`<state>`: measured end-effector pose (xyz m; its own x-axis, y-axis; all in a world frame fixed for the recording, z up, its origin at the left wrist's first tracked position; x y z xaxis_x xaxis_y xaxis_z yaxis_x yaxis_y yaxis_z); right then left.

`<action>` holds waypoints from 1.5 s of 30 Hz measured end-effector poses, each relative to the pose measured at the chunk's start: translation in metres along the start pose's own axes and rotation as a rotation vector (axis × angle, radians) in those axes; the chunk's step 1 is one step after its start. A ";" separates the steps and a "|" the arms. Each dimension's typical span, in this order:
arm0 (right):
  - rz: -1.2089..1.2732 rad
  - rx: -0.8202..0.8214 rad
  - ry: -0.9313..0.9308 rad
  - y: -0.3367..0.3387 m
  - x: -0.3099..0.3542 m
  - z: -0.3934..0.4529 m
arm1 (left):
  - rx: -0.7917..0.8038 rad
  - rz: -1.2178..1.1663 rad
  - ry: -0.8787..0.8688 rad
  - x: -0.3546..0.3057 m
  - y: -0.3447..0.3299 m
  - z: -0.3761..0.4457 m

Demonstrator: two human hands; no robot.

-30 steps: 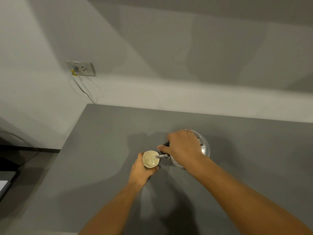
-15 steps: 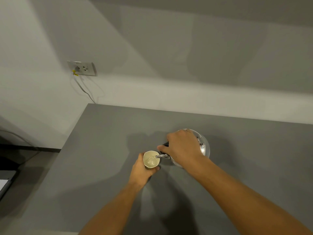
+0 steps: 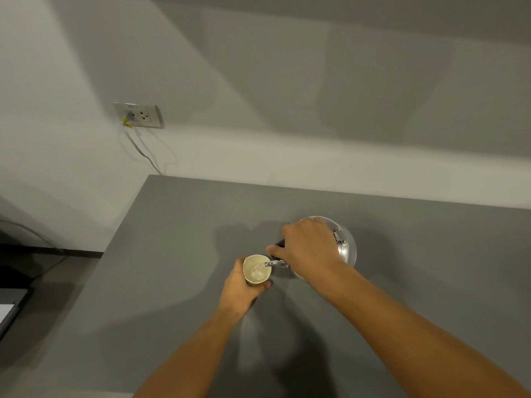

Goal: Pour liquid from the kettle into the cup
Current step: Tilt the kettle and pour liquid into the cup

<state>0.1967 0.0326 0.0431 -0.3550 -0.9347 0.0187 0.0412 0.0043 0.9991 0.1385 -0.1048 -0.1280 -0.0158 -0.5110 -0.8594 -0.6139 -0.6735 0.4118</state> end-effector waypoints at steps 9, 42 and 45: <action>-0.040 0.013 0.027 -0.004 -0.001 0.003 | -0.002 -0.001 -0.003 0.001 -0.001 0.000; 0.054 0.014 -0.041 0.002 -0.003 -0.002 | -0.012 0.040 -0.005 0.012 -0.003 0.007; 0.129 0.031 -0.102 0.005 -0.011 -0.003 | -0.013 0.036 -0.017 0.012 -0.001 0.007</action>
<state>0.2037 0.0416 0.0479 -0.4420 -0.8845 0.1491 0.0646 0.1344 0.9888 0.1336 -0.1063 -0.1411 -0.0513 -0.5260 -0.8489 -0.6024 -0.6617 0.4464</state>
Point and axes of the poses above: each hand's wrist, its own z-axis towards the middle knuckle, its own y-axis out of the back of the hand, x = y × z, the point moved 1 cm from there along z, towards the middle knuckle, and after that the axes turned 6 degrees about z, right-handed, at the moved point
